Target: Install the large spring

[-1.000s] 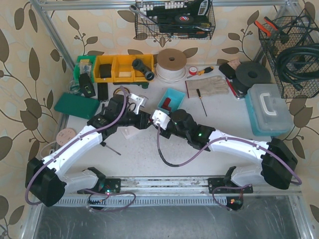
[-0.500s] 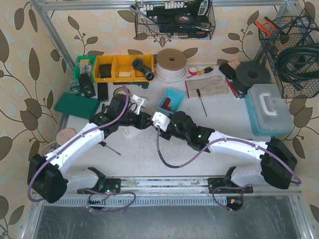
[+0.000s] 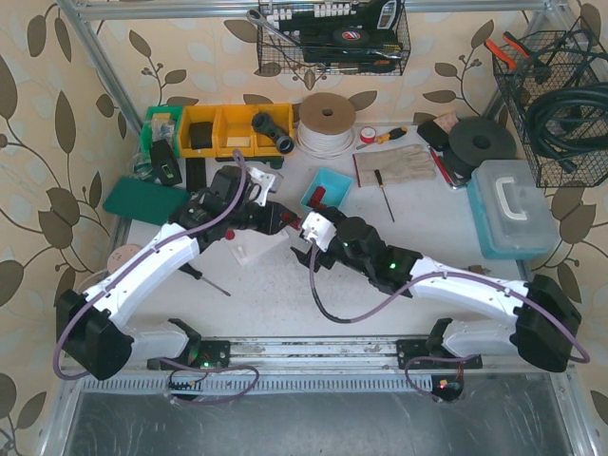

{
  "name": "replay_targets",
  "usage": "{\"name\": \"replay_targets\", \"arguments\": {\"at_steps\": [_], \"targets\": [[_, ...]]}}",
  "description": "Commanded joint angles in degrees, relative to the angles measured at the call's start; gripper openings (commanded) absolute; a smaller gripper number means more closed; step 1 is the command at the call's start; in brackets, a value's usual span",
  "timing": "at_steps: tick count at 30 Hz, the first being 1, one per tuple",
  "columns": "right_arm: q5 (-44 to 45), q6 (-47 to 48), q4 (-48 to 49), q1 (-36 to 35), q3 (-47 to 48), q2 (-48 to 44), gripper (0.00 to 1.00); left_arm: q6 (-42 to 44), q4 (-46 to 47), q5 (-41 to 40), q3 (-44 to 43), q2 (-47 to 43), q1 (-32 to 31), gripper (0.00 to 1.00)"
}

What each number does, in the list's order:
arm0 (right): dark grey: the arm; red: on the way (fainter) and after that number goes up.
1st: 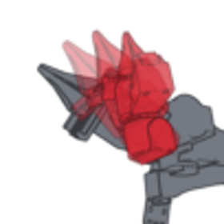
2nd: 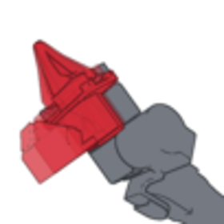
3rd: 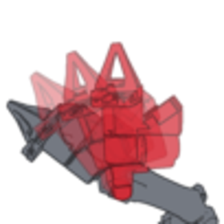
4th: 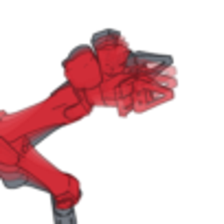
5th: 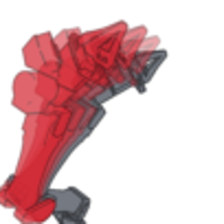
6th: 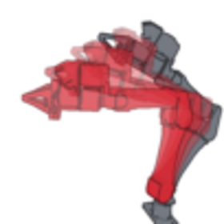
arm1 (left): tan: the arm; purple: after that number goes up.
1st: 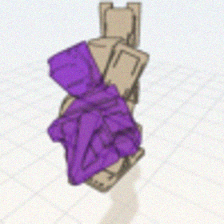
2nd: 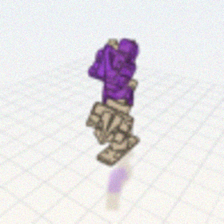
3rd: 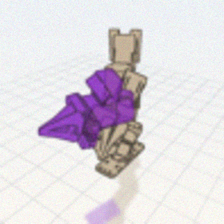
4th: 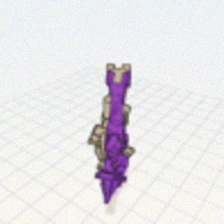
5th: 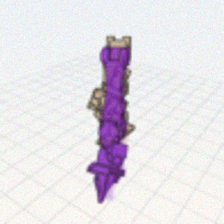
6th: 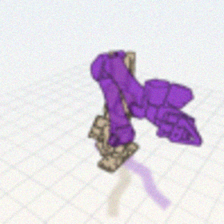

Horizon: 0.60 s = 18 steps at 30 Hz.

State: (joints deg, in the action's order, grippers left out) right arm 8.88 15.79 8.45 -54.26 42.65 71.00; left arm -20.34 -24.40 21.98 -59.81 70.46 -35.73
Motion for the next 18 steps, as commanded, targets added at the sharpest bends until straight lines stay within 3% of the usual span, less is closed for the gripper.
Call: {"name": "replay_targets", "arguments": {"at_steps": [1,12,18], "targets": [[5.19,-3.69,-1.69,0.03,-1.11,-4.15,1.0,4.14,-2.68,-11.08,-5.18,1.9,-0.23,0.0],[21.29,-10.78,5.72,1.06,-11.97,-13.79,1.0,11.81,-5.5,-35.25,-13.03,11.44,0.56,0.0],[22.14,-16.57,3.36,6.41,-13.06,-14.66,1.0,12.65,-4.81,-33.72,-17.82,19.54,4.36,0.0]]}}
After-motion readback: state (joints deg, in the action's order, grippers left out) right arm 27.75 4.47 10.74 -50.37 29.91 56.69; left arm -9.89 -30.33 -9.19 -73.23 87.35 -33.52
